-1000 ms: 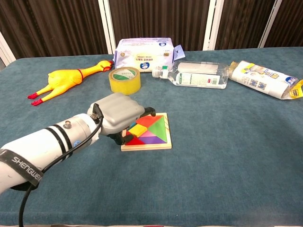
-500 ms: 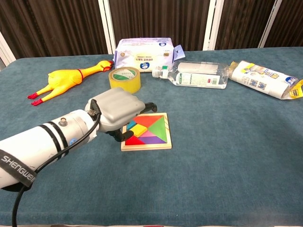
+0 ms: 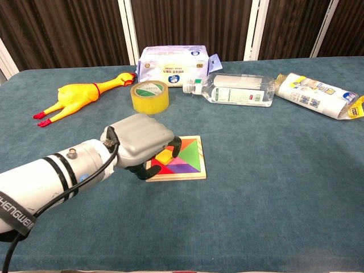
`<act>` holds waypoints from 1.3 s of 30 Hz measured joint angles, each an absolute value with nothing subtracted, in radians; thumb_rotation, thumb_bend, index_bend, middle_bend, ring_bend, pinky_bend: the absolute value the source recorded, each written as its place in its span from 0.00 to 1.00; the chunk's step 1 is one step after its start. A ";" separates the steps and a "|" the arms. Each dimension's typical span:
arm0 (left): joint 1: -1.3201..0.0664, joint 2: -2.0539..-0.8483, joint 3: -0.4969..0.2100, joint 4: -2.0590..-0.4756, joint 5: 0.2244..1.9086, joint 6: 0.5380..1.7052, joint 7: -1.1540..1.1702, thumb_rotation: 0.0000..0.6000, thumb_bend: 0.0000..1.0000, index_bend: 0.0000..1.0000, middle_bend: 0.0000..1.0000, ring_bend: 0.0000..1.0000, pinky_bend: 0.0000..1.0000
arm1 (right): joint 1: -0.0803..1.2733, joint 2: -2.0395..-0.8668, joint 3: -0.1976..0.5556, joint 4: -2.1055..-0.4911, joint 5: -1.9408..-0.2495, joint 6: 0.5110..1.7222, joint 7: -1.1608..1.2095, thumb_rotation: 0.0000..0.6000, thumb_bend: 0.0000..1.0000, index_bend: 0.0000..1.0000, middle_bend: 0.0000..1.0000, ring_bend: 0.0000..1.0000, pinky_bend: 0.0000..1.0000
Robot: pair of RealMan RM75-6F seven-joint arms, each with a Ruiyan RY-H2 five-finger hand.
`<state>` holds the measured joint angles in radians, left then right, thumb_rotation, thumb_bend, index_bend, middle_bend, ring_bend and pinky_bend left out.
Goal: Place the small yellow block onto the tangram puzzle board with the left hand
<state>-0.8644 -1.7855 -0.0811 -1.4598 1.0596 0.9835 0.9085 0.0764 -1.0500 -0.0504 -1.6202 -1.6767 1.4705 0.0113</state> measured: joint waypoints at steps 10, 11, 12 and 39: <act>-0.870 -1.789 -0.076 -1.463 1.034 0.988 0.931 1.00 0.49 0.38 1.00 1.00 1.00 | 0.076 -1.048 -0.051 -1.619 -1.678 1.472 0.017 1.00 0.18 0.00 0.00 0.00 0.00; -0.871 -1.788 -0.076 -1.462 1.031 0.988 0.933 1.00 0.48 0.38 1.00 1.00 1.00 | 0.076 -1.048 -0.051 -1.619 -1.678 1.472 0.016 1.00 0.18 0.00 0.00 0.00 0.00; -0.872 -1.788 -0.076 -1.461 1.028 0.989 0.934 1.00 0.49 0.39 1.00 1.00 1.00 | 0.076 -1.048 -0.051 -1.619 -1.679 1.472 0.016 1.00 0.18 0.00 0.00 0.00 0.00; -0.794 -1.604 -0.017 -1.625 1.289 1.168 0.782 1.00 0.43 0.17 0.68 0.72 0.83 | 0.072 -1.051 -0.053 -1.617 -1.684 1.479 0.005 1.00 0.18 0.00 0.00 0.00 0.00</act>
